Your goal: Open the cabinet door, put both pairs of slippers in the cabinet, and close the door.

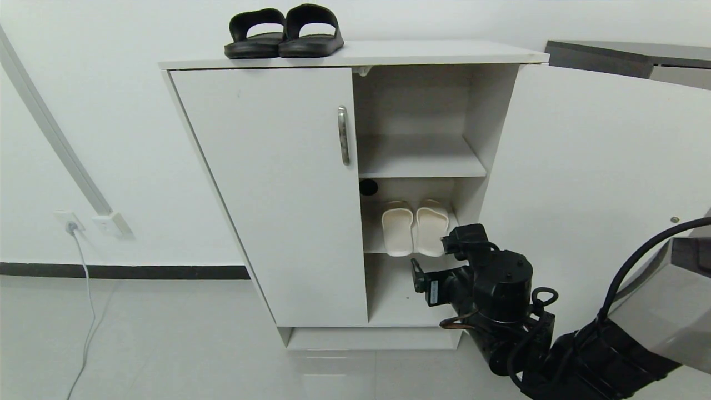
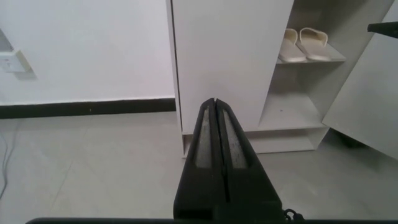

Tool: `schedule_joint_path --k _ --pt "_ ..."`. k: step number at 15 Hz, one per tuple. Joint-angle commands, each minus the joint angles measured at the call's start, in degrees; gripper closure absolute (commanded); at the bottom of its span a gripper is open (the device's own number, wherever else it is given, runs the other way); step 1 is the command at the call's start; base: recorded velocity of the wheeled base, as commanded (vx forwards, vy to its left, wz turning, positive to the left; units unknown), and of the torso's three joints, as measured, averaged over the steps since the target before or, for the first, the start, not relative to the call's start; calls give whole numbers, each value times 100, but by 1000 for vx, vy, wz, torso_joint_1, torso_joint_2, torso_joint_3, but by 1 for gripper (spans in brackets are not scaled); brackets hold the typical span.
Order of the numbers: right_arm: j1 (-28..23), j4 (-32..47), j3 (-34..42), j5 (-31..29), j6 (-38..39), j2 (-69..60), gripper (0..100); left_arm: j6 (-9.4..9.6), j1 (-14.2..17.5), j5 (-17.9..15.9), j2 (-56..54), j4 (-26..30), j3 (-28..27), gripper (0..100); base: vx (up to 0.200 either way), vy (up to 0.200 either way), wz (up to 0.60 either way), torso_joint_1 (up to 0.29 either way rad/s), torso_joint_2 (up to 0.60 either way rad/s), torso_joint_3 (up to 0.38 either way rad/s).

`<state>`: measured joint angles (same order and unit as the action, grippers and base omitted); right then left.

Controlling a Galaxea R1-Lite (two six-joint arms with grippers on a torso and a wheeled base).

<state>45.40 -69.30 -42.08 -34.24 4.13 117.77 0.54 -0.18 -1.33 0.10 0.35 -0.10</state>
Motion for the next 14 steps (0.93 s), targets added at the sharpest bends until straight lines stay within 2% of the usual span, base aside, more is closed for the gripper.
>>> schedule_joint_path --k 1,14 --pt "-5 5 -11 5 0 9 0 -1 1 1 8 0 1 100 0 200 0 2 -2 2" --pt "-22 -101 25 41 35 105 0 -54 1 19 8 0 1 100 0 200 0 3 3 2"
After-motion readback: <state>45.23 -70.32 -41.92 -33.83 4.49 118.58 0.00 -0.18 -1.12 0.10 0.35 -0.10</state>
